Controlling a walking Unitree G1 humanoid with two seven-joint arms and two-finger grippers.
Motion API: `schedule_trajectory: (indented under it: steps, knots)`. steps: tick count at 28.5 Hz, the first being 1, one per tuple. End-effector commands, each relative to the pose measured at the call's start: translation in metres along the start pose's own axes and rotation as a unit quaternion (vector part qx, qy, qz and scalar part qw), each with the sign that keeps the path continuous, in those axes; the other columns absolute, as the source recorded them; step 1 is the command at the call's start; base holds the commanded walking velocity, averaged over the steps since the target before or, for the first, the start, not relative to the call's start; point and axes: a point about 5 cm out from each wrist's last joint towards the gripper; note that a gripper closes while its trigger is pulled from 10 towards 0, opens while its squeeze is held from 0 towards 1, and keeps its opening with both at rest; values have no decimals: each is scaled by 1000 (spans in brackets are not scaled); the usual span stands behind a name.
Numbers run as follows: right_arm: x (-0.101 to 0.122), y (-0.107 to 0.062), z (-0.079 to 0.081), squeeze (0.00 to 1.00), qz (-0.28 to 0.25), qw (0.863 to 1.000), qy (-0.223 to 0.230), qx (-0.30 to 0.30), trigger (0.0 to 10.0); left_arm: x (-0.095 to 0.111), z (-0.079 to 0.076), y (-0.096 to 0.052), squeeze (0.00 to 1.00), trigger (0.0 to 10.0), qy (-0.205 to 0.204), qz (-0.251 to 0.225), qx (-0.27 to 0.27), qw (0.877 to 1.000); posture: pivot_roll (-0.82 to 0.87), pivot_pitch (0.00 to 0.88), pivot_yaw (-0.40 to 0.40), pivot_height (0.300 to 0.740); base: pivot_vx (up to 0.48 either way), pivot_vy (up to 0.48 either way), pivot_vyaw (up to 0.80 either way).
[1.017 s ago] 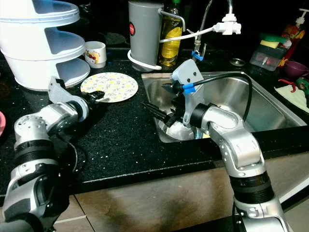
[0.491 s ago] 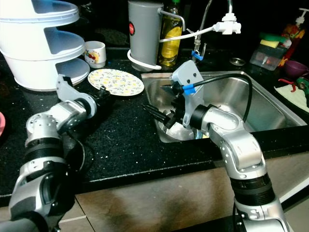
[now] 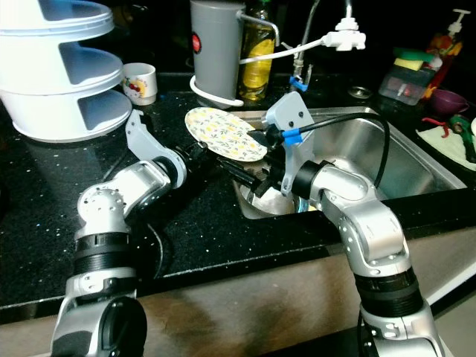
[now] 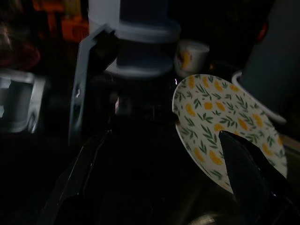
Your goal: Kitchen organization
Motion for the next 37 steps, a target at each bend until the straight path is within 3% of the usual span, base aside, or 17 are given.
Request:
schedule_trajectory:
  steps: [1, 9, 16, 17, 18, 19, 20, 21, 25, 26, 27, 28, 29, 30, 31, 35, 37]
  knots:
    - [3, -4, -2, 0, -18, 1000, 18, -7, 10000, -12, -23, -1, 0, 0, -8, -15, -46, 999, -60, 0, -66, 740, 0, 0, 0]
    - [-5, -1, -9, 0, -30, 997, 58, -33, 10000, 3, -38, -23, 0, 0, 12, -104, -113, 988, -36, 0, -61, 740, 0, 0, -95]
    - [-10, 1, -12, 0, -25, 996, 68, -51, 10000, 5, -34, -31, 0, 0, 53, -125, -113, 984, -31, 0, -56, 740, 0, 0, -771]
    - [-10, 1, -13, 0, -24, 996, 66, -56, 10000, 5, -33, -31, 0, 667, 56, -125, -110, 984, -32, 0, -56, 740, 0, 0, -769]
    - [-10, 1, -13, 0, -24, 996, 66, -56, 10000, 5, -33, -31, 0, 667, 56, -125, -110, 984, -32, 0, -56, 740, 0, 0, -769]
    - [-11, 2, -14, 0, -22, 996, 64, -61, 10000, 5, -32, -31, 0, 3843, 60, -126, -108, 984, -30, 0, -56, 740, 0, 0, -769]
    - [-12, 2, -15, 0, -18, 996, 61, -65, 10000, 5, -31, -31, 0, 4706, 65, -127, -107, 984, -29, 0, -54, 740, 0, 0, -769]
    - [-14, 1, -16, 0, -14, 996, 57, -70, 10000, 6, -31, -30, 0, 10000, 78, -126, -104, 983, -29, 0, -53, 740, 0, 0, -769]
    - [-15, 1, -17, 0, -11, 996, 54, -73, 10000, 6, -31, -30, 0, 10000, 88, -126, -102, 983, -28, 0, -53, 740, 0, 0, -769]
    - [-18, 1, -20, 0, -3, 995, 44, -89, 10000, 5, -22, -26, 0, 10000, 191, -115, -53, 973, -29, 0, -48, 740, 0, 0, 0]
    - [-18, 1, -20, 0, -3, 995, 44, -89, 10000, 5, -22, -26, 0, 10000, 191, -115, -53, 973, -29, 0, -48, 740, 0, 0, 0]
    - [-19, 1, -21, 0, 0, 995, 39, -93, 10000, 4, -18, -24, 0, 10000, 242, -108, -30, 964, -29, 0, -47, 740, 0, 0, 0]
    - [-21, 0, -21, 0, 5, 995, 34, -96, 10000, 1, -8, -21, 0, 10000, 350, -92, 12, 932, -31, 0, -45, 740, 0, 0, 0]
    - [-21, 0, -21, 0, 5, 995, 34, -96, 10000, 1, -8, -21, 0, 10000, 350, -92, 12, 932, -31, 0, -45, 740, 0, 0, 0]
    - [-21, 0, -21, 0, 7, 995, 34, -97, 10000, -2, 0, -19, 0, 10000, 426, -74, 39, 901, -31, 0, -44, 740, 0, 0, 0]
    - [-22, 0, -21, 0, 11, 995, 31, -99, 10000, -6, 7, -17, 0, 10000, 445, -62, 61, 891, -35, 0, -40, 740, 0, 0, 0]
    - [-23, 0, -21, 0, 15, 994, 28, -101, 10000, -8, 11, -16, 0, 10000, 464, -56, 76, 881, -36, 0, -38, 740, 0, 0, 0]
Point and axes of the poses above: a point about 5 cm out from each wrist's last joint towards the gripper, its own y axis pointing out of the wrist towards the gripper, its own x axis along the axis of the wrist's last joint, z = x × y, and after that the axes turned 10 degrees about y, right-handed
